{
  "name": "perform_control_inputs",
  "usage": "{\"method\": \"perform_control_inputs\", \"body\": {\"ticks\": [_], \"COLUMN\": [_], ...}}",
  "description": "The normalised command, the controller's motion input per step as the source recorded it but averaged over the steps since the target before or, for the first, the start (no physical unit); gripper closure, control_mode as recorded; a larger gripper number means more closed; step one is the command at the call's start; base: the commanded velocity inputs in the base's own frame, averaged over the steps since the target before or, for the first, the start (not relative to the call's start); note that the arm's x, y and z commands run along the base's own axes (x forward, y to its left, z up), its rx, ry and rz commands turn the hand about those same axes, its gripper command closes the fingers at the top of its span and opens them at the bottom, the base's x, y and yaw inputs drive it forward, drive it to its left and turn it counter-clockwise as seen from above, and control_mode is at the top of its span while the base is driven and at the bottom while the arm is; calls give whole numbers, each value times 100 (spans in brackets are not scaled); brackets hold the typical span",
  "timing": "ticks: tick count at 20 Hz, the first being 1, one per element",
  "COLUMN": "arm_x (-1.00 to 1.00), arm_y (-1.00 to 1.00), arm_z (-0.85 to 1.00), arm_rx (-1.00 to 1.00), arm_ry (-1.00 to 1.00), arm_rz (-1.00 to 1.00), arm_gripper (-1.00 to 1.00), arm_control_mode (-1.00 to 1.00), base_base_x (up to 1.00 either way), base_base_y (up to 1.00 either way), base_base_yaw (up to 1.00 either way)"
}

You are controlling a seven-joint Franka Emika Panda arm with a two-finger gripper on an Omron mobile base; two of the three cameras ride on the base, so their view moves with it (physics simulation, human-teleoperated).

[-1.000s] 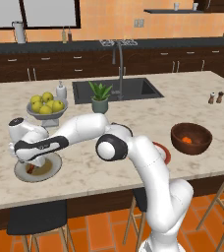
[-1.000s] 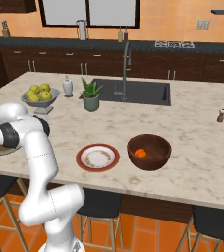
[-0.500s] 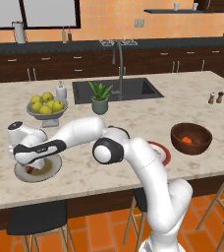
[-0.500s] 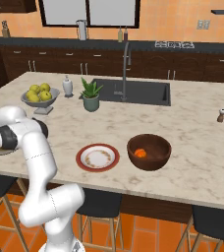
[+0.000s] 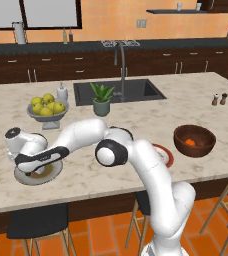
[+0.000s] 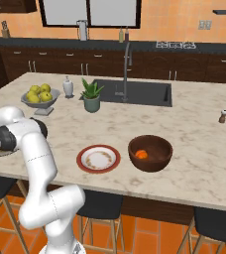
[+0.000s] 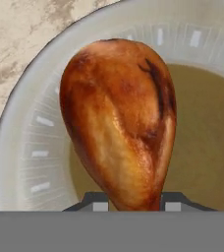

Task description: Pick the chicken drumstick and squash from their plates and place them in the bowl. Then put the bowl in the fridge.

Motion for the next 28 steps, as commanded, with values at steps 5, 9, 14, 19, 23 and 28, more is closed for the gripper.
{"method": "perform_control_inputs", "body": {"ticks": [5, 9, 14, 19, 23, 28], "arm_x": [-12, -37, -42, -56, -29, -33], "arm_y": [-28, -52, -75, -100, -100, -100], "arm_z": [3, 58, 100, 75, 71, 81], "arm_rx": [13, 9, 0, 0, -1, -3], "arm_ry": [-5, 1, 9, 6, 3, 9], "arm_rz": [-3, 0, 0, 0, -1, 3], "arm_gripper": [100, 100, 100, 100, 100, 100], "arm_control_mode": [-100, -100, -100, -100, -100, -100], "base_base_x": [0, 0, 0, 0, 0, 0], "base_base_y": [0, 0, 0, 0, 0, 0], "base_base_yaw": [0, 0, 0, 0, 0, 0]}}
